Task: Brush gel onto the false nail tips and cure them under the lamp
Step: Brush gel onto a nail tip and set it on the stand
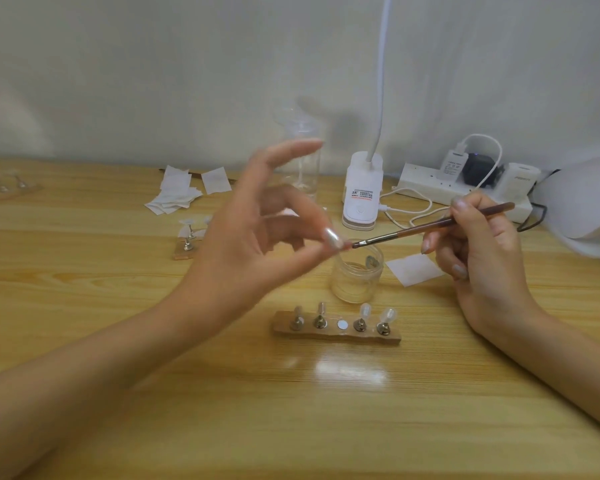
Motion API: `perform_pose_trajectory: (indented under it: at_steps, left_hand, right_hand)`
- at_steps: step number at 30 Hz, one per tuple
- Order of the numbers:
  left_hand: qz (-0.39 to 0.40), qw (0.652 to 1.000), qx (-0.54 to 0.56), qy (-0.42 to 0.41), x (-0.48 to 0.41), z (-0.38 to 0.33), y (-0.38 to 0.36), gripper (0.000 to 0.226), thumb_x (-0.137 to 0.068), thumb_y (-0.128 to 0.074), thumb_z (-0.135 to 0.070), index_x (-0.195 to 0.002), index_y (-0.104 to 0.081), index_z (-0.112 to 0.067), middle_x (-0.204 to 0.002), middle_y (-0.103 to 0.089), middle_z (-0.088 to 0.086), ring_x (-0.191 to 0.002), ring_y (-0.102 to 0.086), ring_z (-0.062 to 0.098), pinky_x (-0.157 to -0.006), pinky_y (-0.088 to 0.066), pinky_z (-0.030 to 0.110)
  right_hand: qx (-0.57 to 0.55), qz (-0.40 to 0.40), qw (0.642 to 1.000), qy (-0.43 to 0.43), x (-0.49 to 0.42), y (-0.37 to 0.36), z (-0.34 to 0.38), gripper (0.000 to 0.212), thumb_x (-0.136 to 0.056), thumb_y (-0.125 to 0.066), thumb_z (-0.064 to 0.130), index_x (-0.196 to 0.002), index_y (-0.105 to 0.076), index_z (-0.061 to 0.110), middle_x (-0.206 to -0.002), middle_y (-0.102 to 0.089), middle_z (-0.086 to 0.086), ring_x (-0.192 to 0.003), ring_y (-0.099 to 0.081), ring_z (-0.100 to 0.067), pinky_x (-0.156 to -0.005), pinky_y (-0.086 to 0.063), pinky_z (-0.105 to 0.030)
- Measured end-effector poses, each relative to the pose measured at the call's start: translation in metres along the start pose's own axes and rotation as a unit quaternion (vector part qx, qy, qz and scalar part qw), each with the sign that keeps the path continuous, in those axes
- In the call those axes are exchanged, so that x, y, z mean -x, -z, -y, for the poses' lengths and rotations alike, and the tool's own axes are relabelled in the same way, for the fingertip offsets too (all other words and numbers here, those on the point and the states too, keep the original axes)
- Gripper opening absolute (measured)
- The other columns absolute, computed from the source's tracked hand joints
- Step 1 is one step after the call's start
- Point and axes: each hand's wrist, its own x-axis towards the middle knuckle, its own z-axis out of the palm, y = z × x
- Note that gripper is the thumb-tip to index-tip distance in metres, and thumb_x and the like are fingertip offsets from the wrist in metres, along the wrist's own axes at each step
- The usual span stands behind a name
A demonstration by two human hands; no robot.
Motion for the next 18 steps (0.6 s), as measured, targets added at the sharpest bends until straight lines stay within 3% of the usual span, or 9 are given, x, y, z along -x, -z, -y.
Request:
perform_pose_trajectory:
  at_steps: [3, 6, 12, 18]
  left_hand:
    - [0.084, 0.986, -0.134, -0.061, 0.015, -0.006, -0.012, 0.073, -0.087, -0.075, -0.022, -0.147, -0.035, -0.029, -0.090, -0.071, -0.013, -0.105, -0.071, 0.011, -0.093, -0.049, 0.028]
    - [0.099, 0.962, -0.245, -0.072, 0.026, -0.002, -0.020, 0.073, -0.085, -0.071, -0.031, -0.146, -0.033, -0.040, -0.096, -0.068, -0.022, -0.110, -0.062, 0.000, -0.108, -0.033, 0.035]
    - [0.086, 0.960, -0.266, -0.002, 0.030, 0.008, -0.020, 0.074, -0.084, -0.073, -0.032, -0.146, -0.033, -0.042, -0.098, -0.067, -0.025, -0.113, -0.058, 0.003, -0.109, -0.024, 0.024]
    - [0.093, 0.960, -0.256, 0.067, 0.030, 0.011, -0.022, 0.075, -0.084, -0.070, -0.035, -0.143, -0.027, -0.050, -0.100, -0.067, -0.028, -0.117, -0.055, 0.000, -0.113, -0.023, 0.030]
  right_hand:
    - [-0.003, -0.003, 1.000, -0.003, -0.001, 0.001, -0.001, 0.029, -0.105, -0.043, 0.019, -0.077, -0.048, 0.020, -0.058, -0.063, -0.005, -0.036, -0.028, -0.009, -0.041, -0.029, -0.015]
    - [-0.008, -0.007, 1.000, -0.006, -0.001, 0.002, -0.001, 0.031, -0.105, -0.044, 0.020, -0.075, -0.052, 0.022, -0.058, -0.063, -0.006, -0.036, -0.028, -0.008, -0.041, -0.028, -0.015]
    - [-0.017, -0.010, 1.000, -0.016, -0.002, 0.003, -0.002, 0.031, -0.104, -0.046, 0.021, -0.073, -0.054, 0.023, -0.059, -0.062, -0.006, -0.036, -0.028, -0.009, -0.041, -0.025, -0.018]
    - [-0.022, -0.010, 1.000, -0.016, -0.002, 0.003, -0.002, 0.033, -0.104, -0.045, 0.020, -0.073, -0.054, 0.024, -0.058, -0.062, -0.006, -0.035, -0.028, -0.008, -0.041, -0.028, -0.015]
